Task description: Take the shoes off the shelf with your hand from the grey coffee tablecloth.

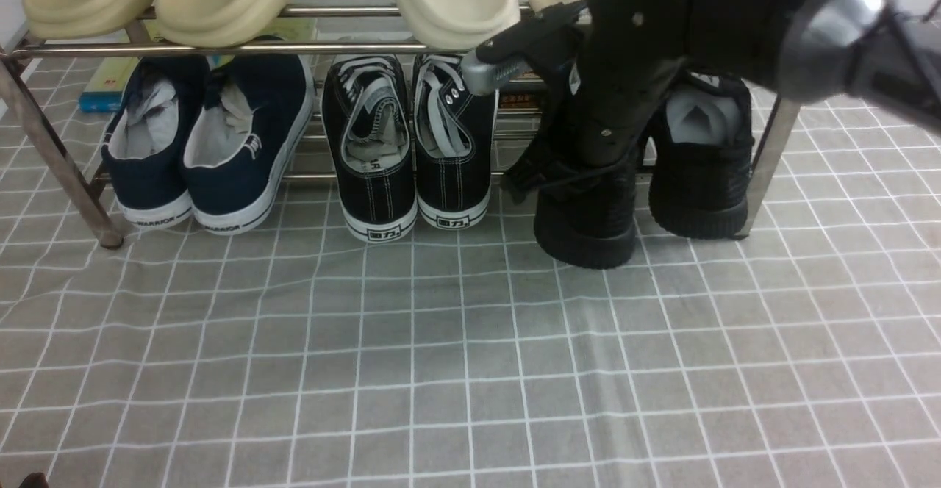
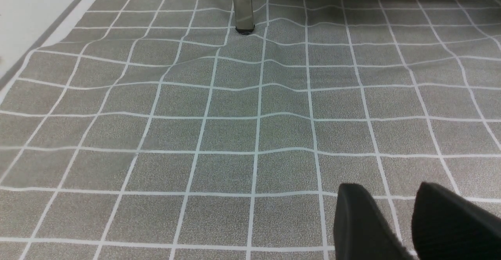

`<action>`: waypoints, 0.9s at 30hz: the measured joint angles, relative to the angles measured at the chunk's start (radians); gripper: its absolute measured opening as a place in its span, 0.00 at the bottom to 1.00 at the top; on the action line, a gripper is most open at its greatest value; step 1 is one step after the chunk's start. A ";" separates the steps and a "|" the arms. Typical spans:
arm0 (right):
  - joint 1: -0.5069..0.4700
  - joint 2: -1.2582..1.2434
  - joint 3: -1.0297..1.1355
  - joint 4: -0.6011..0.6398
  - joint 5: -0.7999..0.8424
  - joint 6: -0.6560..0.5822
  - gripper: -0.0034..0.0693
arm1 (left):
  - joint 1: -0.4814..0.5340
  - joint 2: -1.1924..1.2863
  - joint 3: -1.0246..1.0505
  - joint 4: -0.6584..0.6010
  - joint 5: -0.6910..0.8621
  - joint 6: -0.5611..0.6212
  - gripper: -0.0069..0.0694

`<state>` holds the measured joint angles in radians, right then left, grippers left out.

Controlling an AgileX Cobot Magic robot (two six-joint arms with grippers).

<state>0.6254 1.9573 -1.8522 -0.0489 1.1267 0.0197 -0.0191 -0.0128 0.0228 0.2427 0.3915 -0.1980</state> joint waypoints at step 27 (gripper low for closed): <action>0.257 -0.236 0.410 -0.002 0.003 0.102 0.07 | 0.000 0.000 0.000 0.001 0.000 0.000 0.41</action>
<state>0.8820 1.7213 -1.4419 -0.0513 1.1299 0.1218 -0.0191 -0.0128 0.0228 0.2435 0.3915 -0.1980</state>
